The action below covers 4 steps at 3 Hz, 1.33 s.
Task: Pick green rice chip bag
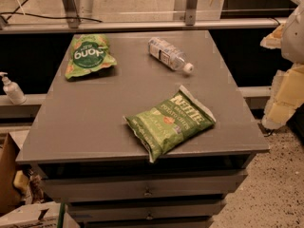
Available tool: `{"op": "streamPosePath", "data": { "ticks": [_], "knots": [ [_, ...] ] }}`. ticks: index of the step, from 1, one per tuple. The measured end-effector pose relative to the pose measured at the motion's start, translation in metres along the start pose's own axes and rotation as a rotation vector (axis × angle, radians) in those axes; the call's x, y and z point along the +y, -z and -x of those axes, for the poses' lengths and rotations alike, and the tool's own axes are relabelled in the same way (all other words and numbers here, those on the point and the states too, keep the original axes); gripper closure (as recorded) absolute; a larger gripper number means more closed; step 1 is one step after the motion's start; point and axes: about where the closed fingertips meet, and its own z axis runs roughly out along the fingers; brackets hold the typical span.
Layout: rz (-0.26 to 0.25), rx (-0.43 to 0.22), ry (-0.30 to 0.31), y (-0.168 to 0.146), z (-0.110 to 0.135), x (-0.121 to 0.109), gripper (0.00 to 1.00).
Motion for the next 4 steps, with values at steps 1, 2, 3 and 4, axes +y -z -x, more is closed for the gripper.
{"op": "streamPosePath", "data": {
  "ticks": [1,2,3,4],
  "knots": [
    [-0.007,-0.016,0.01,-0.003,0.005,0.0,0.0],
    [0.009,-0.087,0.034,-0.025,0.029,0.0,0.0],
    [0.016,-0.208,0.063,-0.05,0.074,-0.004,0.0],
    [0.015,-0.343,0.058,-0.075,0.119,-0.02,0.0]
  ]
}}
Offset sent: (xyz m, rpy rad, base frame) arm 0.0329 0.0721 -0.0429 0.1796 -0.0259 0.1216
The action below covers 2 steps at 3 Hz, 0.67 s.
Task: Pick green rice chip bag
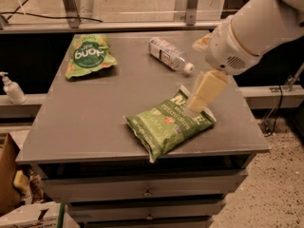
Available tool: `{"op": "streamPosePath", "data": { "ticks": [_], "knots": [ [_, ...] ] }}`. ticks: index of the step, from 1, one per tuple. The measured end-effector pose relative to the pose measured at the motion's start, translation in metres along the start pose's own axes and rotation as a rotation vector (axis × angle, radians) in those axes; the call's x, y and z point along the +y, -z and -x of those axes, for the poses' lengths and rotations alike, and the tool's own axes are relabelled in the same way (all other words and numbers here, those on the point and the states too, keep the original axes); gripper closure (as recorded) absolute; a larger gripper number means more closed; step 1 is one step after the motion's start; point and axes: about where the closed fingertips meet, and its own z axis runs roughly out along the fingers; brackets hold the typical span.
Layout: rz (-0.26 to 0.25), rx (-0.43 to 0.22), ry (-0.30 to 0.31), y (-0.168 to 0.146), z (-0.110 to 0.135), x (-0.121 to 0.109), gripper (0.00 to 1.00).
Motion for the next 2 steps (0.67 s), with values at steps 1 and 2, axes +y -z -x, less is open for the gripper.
{"op": "streamPosePath", "data": {
  "ticks": [1,2],
  "knots": [
    [-0.026,-0.135,-0.027,-0.0401,0.0405,-0.0282,0.0],
    [-0.026,-0.135,-0.027,-0.0401,0.0405,-0.0282,0.0]
  ]
}}
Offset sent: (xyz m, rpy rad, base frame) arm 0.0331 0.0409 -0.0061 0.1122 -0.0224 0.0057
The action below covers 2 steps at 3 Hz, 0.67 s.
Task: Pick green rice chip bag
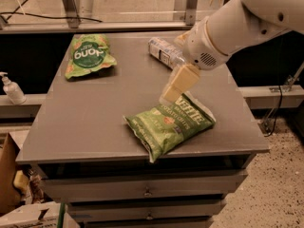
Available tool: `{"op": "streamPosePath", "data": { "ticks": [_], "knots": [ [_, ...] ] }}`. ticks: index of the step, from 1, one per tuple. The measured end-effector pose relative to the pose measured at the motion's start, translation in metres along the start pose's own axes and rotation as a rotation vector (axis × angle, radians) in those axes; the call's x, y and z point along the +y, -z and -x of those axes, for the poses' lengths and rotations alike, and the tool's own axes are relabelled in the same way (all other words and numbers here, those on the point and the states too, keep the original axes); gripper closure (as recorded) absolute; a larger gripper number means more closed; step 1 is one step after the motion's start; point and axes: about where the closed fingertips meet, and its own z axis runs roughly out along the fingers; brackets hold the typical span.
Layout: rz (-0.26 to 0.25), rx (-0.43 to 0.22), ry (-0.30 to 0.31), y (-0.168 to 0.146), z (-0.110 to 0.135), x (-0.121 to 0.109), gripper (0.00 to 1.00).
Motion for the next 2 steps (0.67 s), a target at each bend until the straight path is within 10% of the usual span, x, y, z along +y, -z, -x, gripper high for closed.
{"op": "streamPosePath", "data": {
  "ticks": [2],
  "knots": [
    [-0.036,-0.055,0.042,-0.035,0.017,-0.024,0.0]
  ]
}}
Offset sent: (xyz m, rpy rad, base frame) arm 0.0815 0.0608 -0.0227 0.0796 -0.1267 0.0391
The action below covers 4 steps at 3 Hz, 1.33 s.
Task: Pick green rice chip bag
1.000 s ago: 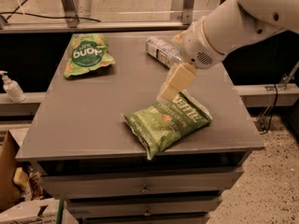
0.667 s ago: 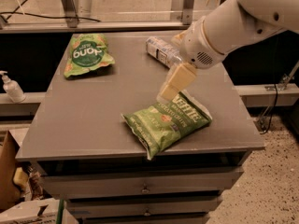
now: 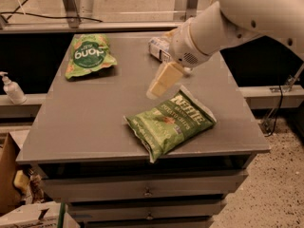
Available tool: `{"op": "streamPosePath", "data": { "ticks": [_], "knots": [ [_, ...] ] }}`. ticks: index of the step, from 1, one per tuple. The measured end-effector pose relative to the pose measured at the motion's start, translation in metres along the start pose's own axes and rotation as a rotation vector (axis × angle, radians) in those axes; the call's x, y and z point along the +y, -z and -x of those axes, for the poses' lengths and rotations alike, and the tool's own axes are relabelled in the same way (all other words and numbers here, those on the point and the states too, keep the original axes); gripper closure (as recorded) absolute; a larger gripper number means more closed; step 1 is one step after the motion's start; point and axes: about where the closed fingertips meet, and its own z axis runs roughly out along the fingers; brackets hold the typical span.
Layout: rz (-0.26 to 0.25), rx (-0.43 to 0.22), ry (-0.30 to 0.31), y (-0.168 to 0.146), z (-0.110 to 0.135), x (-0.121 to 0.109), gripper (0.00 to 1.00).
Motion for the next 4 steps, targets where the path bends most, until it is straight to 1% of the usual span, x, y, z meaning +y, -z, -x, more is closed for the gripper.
{"op": "streamPosePath", "data": {
  "ticks": [1,2,3,4],
  "knots": [
    [-0.033,-0.039,0.026,-0.042,0.02,-0.023,0.0],
    [-0.048,-0.079,0.032,-0.087,0.049,-0.04,0.0],
    [-0.064,-0.09,0.038,-0.137,0.072,-0.05,0.0],
    [-0.07,-0.088,0.04,-0.154,0.078,-0.052,0.0]
  ]
}}
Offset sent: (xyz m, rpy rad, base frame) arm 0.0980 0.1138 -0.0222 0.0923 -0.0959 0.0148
